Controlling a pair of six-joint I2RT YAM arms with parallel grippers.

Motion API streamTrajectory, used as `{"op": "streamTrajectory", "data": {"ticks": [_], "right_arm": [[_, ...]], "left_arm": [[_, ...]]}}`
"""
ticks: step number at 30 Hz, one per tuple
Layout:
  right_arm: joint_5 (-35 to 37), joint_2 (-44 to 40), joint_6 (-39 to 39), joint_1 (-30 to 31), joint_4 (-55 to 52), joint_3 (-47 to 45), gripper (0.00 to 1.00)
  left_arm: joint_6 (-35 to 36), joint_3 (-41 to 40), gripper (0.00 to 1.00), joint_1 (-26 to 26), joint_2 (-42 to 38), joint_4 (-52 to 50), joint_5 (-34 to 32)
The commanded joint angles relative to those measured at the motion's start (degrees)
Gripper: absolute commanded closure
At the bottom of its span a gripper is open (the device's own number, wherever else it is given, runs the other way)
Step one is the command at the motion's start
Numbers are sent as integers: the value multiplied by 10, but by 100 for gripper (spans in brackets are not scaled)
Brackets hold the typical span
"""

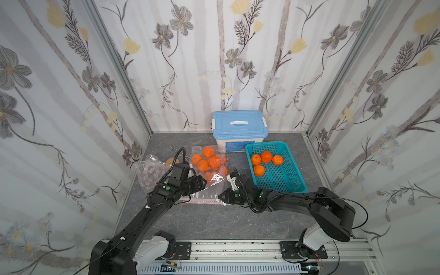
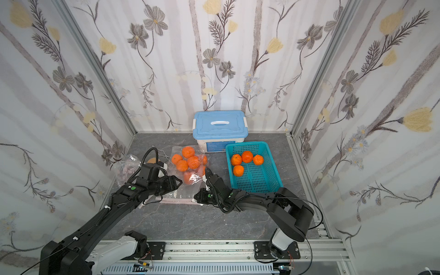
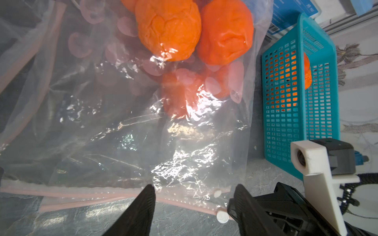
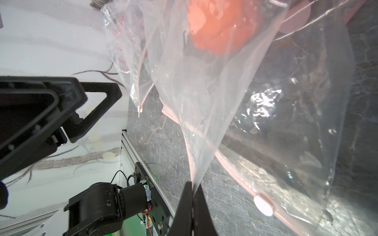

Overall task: Open the zip-top bag and take out the orange
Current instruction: Pick up the zipper food storage bag, then unzip the zipper on the zipper food storage bag.

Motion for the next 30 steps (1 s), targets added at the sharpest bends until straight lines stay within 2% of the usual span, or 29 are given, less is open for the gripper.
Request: {"op": "streamTrajectory", "data": {"ticks": [1,3,6,11,14,20,24,28,30], "right_arm": [[-6,-21,17,-8,6,5,100],[-12,-36,30,-18,3,5,100],[-45,-56,69,-41,25,4,100],[-105,-68,144,-74,74,11,100],[-128,-69,184,-80,102,13,100],[-155,-77,253,-81,165,9,100],[-160,-81,268,-81,181,6,100],[-161,-84,272,-80,187,2,100],[-163,-83,271,-80,188,-1,100]], "left_arm": [[47,23,37,-2,1,-5,34],[84,41,37,-11,-3,-8,45],[190,74,33,-41,-20,-16,55],[462,71,26,-103,-80,-19,37],[553,47,24,-126,-107,-1,16],[628,8,32,-189,-86,67,-48],[630,1,38,-201,-71,110,-77],[636,-11,51,-207,-79,146,-114],[635,-16,52,-208,-89,162,-130]]}}
